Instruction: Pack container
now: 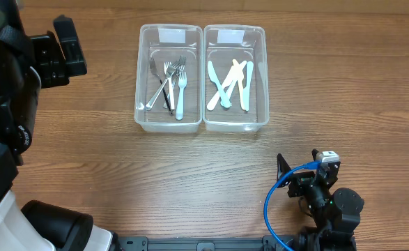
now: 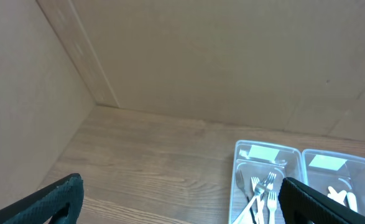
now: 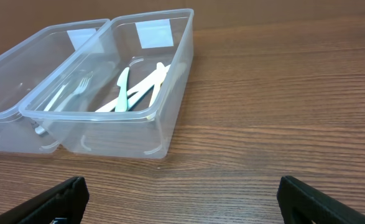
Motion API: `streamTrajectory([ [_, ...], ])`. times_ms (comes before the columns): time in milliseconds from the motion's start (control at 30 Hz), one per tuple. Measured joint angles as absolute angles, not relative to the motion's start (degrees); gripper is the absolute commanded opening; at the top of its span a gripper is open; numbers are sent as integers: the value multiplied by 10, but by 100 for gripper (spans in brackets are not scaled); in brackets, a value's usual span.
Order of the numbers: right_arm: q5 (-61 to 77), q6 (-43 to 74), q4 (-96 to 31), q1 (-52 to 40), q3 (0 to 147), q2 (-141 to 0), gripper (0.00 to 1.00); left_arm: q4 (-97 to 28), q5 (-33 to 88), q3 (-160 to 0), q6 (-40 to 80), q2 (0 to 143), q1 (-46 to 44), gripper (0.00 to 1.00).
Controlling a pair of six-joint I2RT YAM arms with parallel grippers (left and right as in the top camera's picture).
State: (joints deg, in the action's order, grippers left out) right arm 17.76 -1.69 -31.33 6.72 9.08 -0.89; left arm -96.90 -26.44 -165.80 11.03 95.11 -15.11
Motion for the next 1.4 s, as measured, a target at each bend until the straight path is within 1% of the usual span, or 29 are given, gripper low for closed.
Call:
streamTrajectory([
  [200, 177, -17, -313, 67, 91, -9, 100, -969, -264, -1649, 109, 946, -149, 100],
  [300, 178, -17, -313, 67, 91, -9, 100, -941, -262, -1586, 109, 914, -129, 100],
  [533, 178, -17, -313, 67, 91, -9, 100, -776, -206, -1316, 185, 767, -51, 100],
  [600, 178, -17, -313, 67, 91, -9, 100, -710, -188, -1221, 212, 715, -36, 100],
  [733, 178, -17, -313, 67, 90, -9, 100, -615, -171, -1048, 243, 620, -29, 100],
  [967, 178, -17, -312, 67, 90, -9, 100, -467, -170, -773, 260, 460, -29, 100],
  [1200, 177, -17, -311, 67, 90, -8, 100, -366, -188, -530, 267, 314, -29, 100],
  [1400, 177, -17, -312, 67, 90, -8, 100, -326, -196, -376, 267, 201, -29, 100],
])
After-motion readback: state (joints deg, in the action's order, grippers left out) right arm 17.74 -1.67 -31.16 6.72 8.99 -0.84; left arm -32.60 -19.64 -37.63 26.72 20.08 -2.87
